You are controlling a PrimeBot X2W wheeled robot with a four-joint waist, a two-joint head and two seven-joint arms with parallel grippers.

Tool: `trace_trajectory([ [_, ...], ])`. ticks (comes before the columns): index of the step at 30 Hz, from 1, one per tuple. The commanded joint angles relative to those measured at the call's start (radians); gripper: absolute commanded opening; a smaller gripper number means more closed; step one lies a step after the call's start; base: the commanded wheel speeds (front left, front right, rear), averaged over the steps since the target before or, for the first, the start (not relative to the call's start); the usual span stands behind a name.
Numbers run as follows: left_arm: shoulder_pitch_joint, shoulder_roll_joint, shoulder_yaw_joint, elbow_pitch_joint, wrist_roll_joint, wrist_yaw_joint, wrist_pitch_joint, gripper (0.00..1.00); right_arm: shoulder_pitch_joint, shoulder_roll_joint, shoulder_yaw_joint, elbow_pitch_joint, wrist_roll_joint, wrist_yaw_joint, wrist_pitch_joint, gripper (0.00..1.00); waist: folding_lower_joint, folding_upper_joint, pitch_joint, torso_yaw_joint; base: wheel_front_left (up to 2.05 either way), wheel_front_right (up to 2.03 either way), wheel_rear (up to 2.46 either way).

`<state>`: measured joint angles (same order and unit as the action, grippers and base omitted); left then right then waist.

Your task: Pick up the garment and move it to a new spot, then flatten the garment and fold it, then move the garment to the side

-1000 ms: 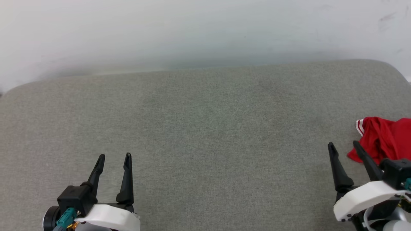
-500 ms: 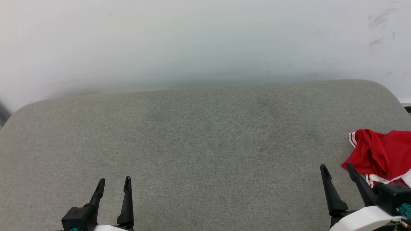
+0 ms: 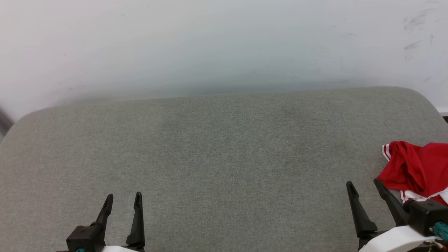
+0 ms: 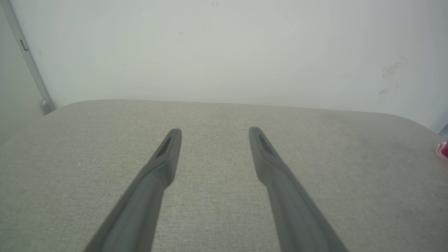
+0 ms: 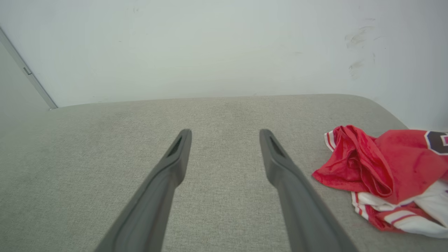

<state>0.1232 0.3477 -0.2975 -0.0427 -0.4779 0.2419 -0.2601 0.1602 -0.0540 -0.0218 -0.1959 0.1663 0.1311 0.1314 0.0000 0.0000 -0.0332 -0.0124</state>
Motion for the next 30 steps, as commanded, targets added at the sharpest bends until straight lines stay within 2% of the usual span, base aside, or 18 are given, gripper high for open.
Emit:
trace_trajectory([
  [1, -0.005, 0.007, -0.001, -0.003, -0.001, 0.004, -0.005, 1.0, -0.002, 0.005, 0.001, -0.006, 0.0, -0.001, -0.004, 1.0, 0.0, 0.0, 0.001, 0.0, 0.0, 0.0, 0.0],
  [5, -0.008, 0.008, -0.001, -0.001, -0.002, 0.003, -0.005, 1.0, -0.001, 0.006, 0.001, -0.004, 0.006, -0.001, 0.001, 1.0, 0.0, 0.0, 0.003, 0.001, 0.0, 0.0, 0.0],
  [6, -0.002, 0.002, -0.001, 0.0, -0.002, -0.001, 0.0, 0.0, 0.0, 0.0, 0.001, 0.0, 0.002, 0.0, 0.0, 0.0, 0.0, 0.0, 0.003, 0.001, 0.0, 0.0, 0.0],
  [9, 0.006, -0.014, -0.006, 0.023, -0.011, -0.003, 0.005, 0.0, 0.008, 0.0, 0.004, 0.024, 0.012, 0.0, -0.002, 0.0, 0.0001, 0.0, 0.003, 0.001, 0.0, 0.0, 0.0],
  [30, -0.061, -0.078, 0.091, 0.096, -0.328, -0.103, 0.091, 0.0, -0.069, -0.02, 0.004, 0.135, 0.422, 0.0, -0.027, 0.0, 0.0001, 0.0, 0.009, 0.003, 0.0, 0.0, 0.0],
])
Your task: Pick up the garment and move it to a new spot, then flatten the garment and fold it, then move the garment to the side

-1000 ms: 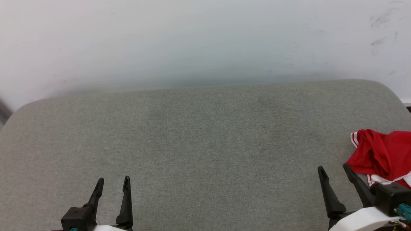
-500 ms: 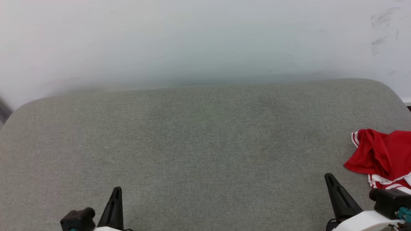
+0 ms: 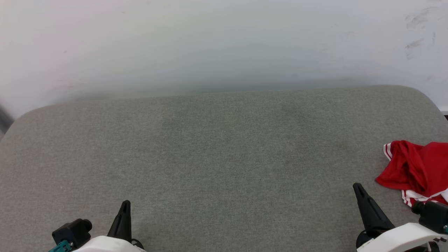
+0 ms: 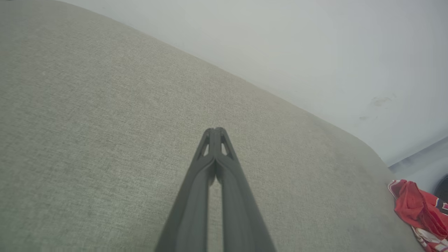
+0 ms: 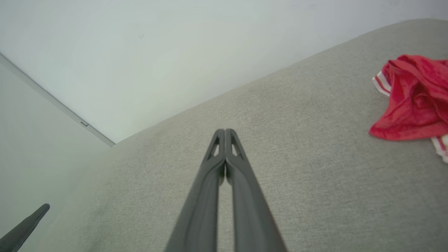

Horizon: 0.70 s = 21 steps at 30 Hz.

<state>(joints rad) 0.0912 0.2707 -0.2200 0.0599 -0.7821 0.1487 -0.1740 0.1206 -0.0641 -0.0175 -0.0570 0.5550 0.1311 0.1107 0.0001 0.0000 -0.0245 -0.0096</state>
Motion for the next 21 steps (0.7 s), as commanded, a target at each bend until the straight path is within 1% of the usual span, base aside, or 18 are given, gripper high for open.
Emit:
trace_trajectory([
  [1, -0.032, -0.003, 0.018, -0.003, -0.037, -0.014, 0.009, 0.0, -0.033, -0.01, -0.001, 0.001, 0.05, 0.0, -0.007, 0.0, -0.0001, 0.0, 0.0, 0.0, 0.0, 0.0, 0.0],
  [21, -0.081, -0.054, 0.095, 0.049, -0.268, -0.089, 0.077, 0.0, -0.089, -0.018, -0.01, 0.082, 0.346, 0.0, -0.02, 0.0, -0.0001, 0.0, 0.006, 0.002, 0.0, 0.0, 0.0],
])
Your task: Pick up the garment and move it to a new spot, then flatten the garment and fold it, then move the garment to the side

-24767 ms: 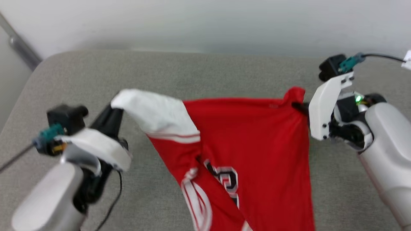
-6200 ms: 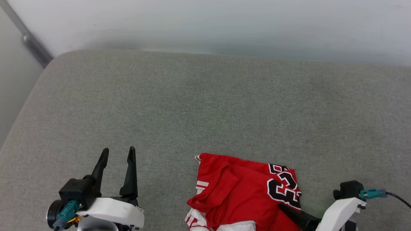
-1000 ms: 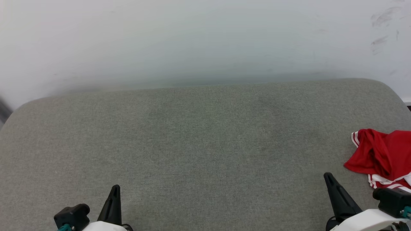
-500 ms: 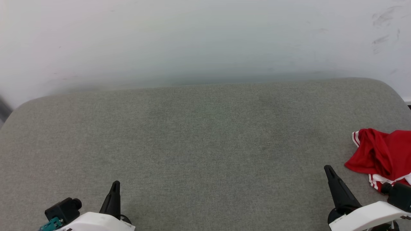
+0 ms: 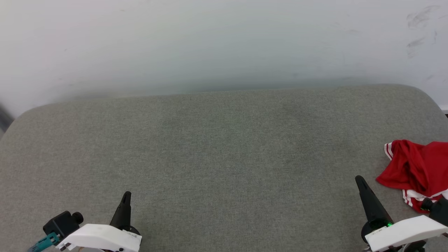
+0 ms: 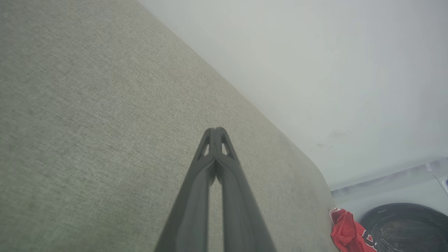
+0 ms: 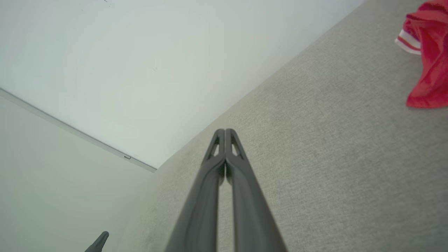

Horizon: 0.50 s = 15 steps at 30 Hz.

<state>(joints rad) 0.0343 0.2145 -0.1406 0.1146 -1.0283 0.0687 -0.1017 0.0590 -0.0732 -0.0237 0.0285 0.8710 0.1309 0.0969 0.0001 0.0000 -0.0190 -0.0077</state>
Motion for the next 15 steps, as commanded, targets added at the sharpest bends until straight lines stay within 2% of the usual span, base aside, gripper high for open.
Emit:
trace_trajectory([
  [1, -0.026, -0.001, 0.019, -0.003, -0.032, -0.012, 0.008, 0.0, -0.031, -0.009, -0.004, 0.0, 0.043, 0.0, -0.006, 0.0, -0.0001, 0.0, 0.001, 0.0, 0.0, 0.0, 0.0],
  [15, -0.058, -0.038, 0.074, 0.03, -0.181, -0.062, 0.056, 0.0, -0.068, -0.01, -0.014, 0.056, 0.234, 0.0, -0.011, 0.0, -0.0001, 0.0, 0.005, 0.002, 0.0, 0.0, 0.0],
])
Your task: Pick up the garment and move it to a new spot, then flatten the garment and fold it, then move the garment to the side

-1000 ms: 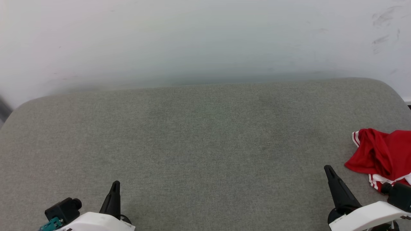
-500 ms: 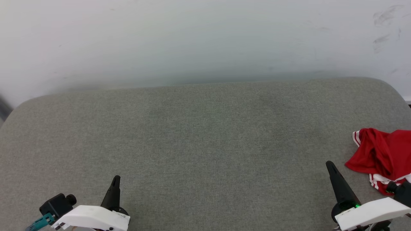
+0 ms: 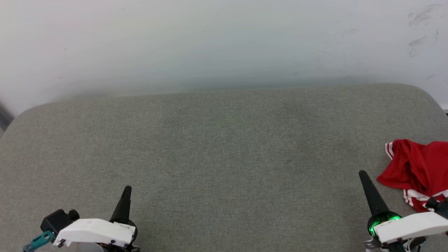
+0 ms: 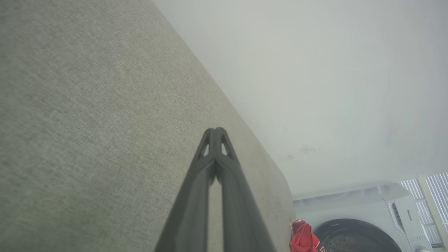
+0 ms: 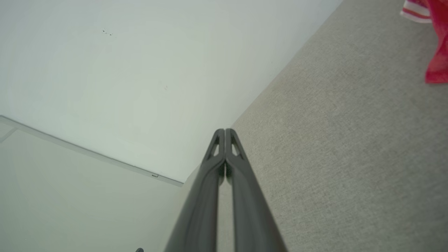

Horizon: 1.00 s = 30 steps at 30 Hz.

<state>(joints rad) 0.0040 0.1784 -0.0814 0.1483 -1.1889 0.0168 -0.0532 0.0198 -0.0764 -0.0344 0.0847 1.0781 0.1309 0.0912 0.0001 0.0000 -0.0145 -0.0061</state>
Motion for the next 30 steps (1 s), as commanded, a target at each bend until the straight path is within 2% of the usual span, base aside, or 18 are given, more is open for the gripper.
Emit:
trace_trajectory([
  [1, -0.028, -0.002, 0.014, -0.004, -0.02, -0.01, 0.007, 0.0, -0.029, -0.007, -0.003, -0.001, 0.027, 0.0, -0.005, 0.0, -0.0001, 0.0, 0.0, 0.0, 0.0, 0.0, 0.0],
  [30, -0.075, -0.058, 0.097, 0.048, -0.238, -0.083, 0.081, 0.0, -0.083, -0.004, -0.024, 0.082, 0.304, 0.0, -0.007, 0.0, -0.0001, 0.0, 0.008, 0.003, 0.0, 0.0, 0.0],
])
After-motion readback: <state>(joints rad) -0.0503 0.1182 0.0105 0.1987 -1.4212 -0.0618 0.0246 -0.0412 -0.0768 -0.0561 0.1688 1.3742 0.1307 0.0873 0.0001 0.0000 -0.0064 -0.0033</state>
